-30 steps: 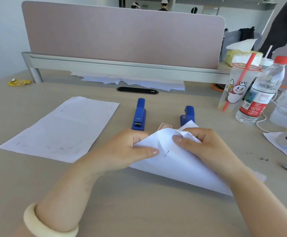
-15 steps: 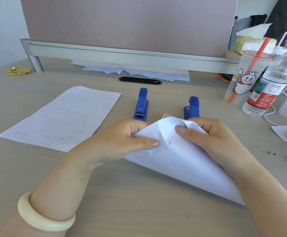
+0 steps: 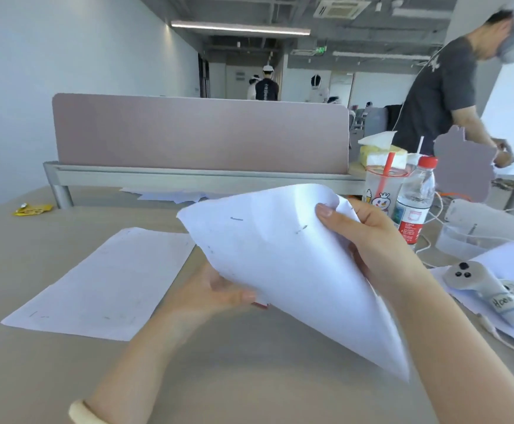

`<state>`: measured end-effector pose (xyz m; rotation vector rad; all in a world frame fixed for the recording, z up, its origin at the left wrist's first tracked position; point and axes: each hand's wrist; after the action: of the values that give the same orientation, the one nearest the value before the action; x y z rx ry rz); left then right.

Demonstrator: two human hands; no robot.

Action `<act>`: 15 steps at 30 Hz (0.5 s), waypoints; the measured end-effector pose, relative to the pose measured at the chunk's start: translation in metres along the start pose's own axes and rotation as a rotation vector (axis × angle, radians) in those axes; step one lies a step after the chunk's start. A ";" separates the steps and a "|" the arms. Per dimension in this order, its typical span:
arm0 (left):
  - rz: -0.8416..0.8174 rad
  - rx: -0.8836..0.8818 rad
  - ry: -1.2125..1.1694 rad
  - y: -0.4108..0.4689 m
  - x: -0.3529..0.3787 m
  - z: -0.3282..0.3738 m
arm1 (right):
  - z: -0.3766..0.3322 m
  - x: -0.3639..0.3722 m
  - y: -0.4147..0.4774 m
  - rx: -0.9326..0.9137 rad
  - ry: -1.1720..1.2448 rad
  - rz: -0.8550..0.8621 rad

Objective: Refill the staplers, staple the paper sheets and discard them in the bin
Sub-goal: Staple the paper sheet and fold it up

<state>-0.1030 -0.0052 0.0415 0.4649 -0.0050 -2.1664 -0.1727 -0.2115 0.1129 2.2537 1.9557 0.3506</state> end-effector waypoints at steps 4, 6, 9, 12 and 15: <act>0.221 0.023 -0.039 -0.005 0.004 0.018 | -0.034 0.006 -0.005 -0.146 0.018 -0.001; 0.373 0.034 -0.121 -0.013 -0.004 0.027 | -0.049 0.011 -0.007 -0.241 0.007 0.032; 0.530 0.055 -0.197 -0.035 -0.032 0.040 | -0.062 0.019 -0.006 -0.366 -0.010 0.053; 0.634 0.073 -0.206 -0.066 -0.077 0.042 | -0.048 0.041 -0.004 -0.200 -0.051 -0.082; 0.744 0.023 -0.181 -0.108 -0.124 0.035 | -0.008 0.095 -0.006 0.045 -0.148 -0.279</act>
<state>-0.1332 0.1510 0.0956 0.2226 -0.2629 -1.4665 -0.1681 -0.1170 0.1268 1.9311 2.1763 0.1045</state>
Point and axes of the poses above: each hand's wrist, its own y-axis towards the middle knuckle, its own x-axis out of the palm, z = x × y, and after that the axes turned 10 degrees about y, right-handed
